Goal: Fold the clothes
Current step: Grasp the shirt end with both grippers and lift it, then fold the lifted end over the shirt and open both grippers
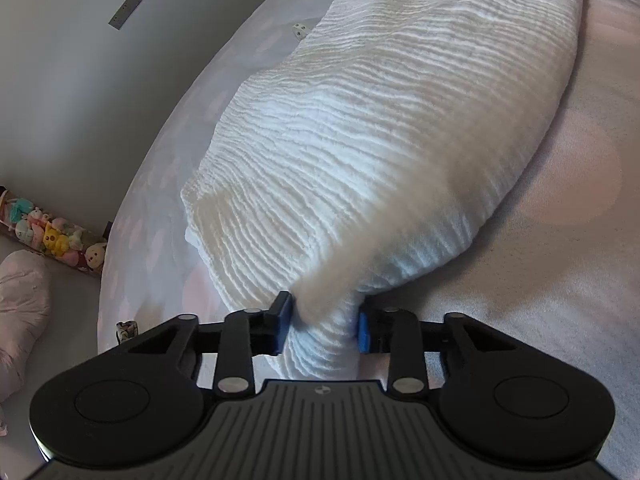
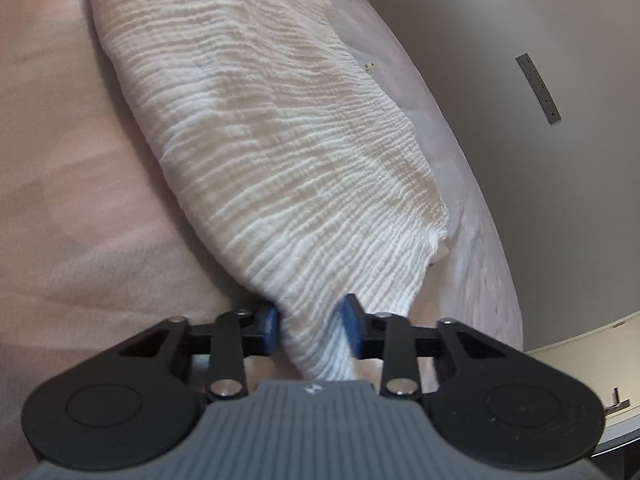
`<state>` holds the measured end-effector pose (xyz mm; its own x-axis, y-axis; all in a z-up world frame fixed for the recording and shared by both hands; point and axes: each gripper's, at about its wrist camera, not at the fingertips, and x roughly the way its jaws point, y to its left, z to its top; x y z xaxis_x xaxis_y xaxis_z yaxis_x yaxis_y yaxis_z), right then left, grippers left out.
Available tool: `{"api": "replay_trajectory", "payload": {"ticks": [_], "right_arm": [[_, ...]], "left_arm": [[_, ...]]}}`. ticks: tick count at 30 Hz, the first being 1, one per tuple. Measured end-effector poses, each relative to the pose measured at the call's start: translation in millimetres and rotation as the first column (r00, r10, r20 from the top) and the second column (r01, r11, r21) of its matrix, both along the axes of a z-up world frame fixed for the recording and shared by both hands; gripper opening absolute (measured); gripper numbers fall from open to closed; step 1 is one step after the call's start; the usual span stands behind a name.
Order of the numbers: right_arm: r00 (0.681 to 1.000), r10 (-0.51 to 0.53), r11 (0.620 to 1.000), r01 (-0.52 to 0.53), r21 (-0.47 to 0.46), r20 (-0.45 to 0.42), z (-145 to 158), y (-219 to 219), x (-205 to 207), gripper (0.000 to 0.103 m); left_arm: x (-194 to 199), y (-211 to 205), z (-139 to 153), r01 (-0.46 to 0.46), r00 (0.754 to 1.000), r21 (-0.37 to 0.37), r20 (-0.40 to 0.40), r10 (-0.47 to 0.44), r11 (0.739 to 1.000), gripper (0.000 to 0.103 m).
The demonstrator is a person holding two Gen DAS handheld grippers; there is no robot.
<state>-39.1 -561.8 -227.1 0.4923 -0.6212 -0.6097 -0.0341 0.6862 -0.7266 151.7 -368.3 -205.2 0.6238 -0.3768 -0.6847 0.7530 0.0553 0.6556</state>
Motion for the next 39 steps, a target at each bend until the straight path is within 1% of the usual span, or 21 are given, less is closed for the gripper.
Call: {"api": "replay_trajectory", "payload": {"ticks": [1,3,4,8,11,14,17,21,26,30,32,37,39], "right_arm": [[1.0,-0.001,1.0,0.001,-0.024,-0.021,-3.0,-1.1,1.4,0.008],[1.0,-0.001,1.0,0.0,-0.028,-0.024,-1.5,-4.0,2.0,0.006],[1.0,-0.009,1.0,0.009,-0.017,-0.02,2.6,-5.4,2.8,0.005],[1.0,-0.025,1.0,0.025,-0.01,0.002,30.8,-4.9,3.9,0.004],[0.999,-0.026,1.0,0.026,-0.008,0.02,60.4,-2.5,-1.6,0.004],[0.999,-0.026,1.0,0.026,0.0,0.029,89.9,3.1,-11.7,0.004],[1.0,-0.015,1.0,0.015,0.018,0.027,116.0,16.8,-28.7,0.004],[1.0,0.012,0.999,-0.012,0.049,0.01,139.4,44.3,-59.6,0.004],[0.999,0.043,0.996,-0.041,0.076,-0.02,150.1,87.7,-106.8,0.004],[0.997,0.061,0.993,-0.055,0.104,-0.048,150.1,119.9,-145.3,0.004],[0.996,0.065,0.991,-0.057,0.12,-0.063,147.3,131.6,-157.8,0.004],[0.99,0.074,0.986,-0.054,0.156,-0.119,130.1,152.5,-172.6,0.004],[0.988,0.07,0.984,-0.046,0.172,-0.141,121.6,157.3,-174.2,0.004]], "left_arm": [[0.1,-0.8,0.5,0.005,1.0,0.015,0.005,-0.005,1.0,0.013],[0.7,-2.0,4.4,0.017,1.0,0.042,0.006,-0.017,0.999,0.007],[0.8,-2.3,7.3,0.024,1.0,0.055,0.006,-0.024,0.998,0.006],[-1.5,0.6,29.7,0.053,0.998,0.084,0.029,-0.055,0.995,0.005],[-4.3,6.8,55.7,0.062,0.997,0.08,0.037,-0.065,0.995,0.004],[-15.8,20.0,81.8,0.085,0.995,0.084,0.042,-0.089,0.993,0.004],[-28.9,35.5,106.1,0.109,0.993,0.093,0.039,-0.113,0.99,0.004],[-53.3,65.3,121.7,0.146,0.988,0.122,0.041,-0.152,0.982,0.004],[-92.5,106.2,126.6,0.19,0.981,0.157,0.015,-0.195,0.969,0.004],[-120.8,134.2,121.4,0.233,0.972,0.192,-0.02,-0.233,0.953,0.004],[-129.9,140.7,115.6,0.24,0.971,0.205,-0.043,-0.236,0.949,0.004],[-149.6,150.3,98.2,0.242,0.969,0.244,-0.098,-0.225,0.939,0.004],[-150.5,149.8,91.0,0.23,0.971,0.245,-0.127,-0.204,0.942,0.004]]}}
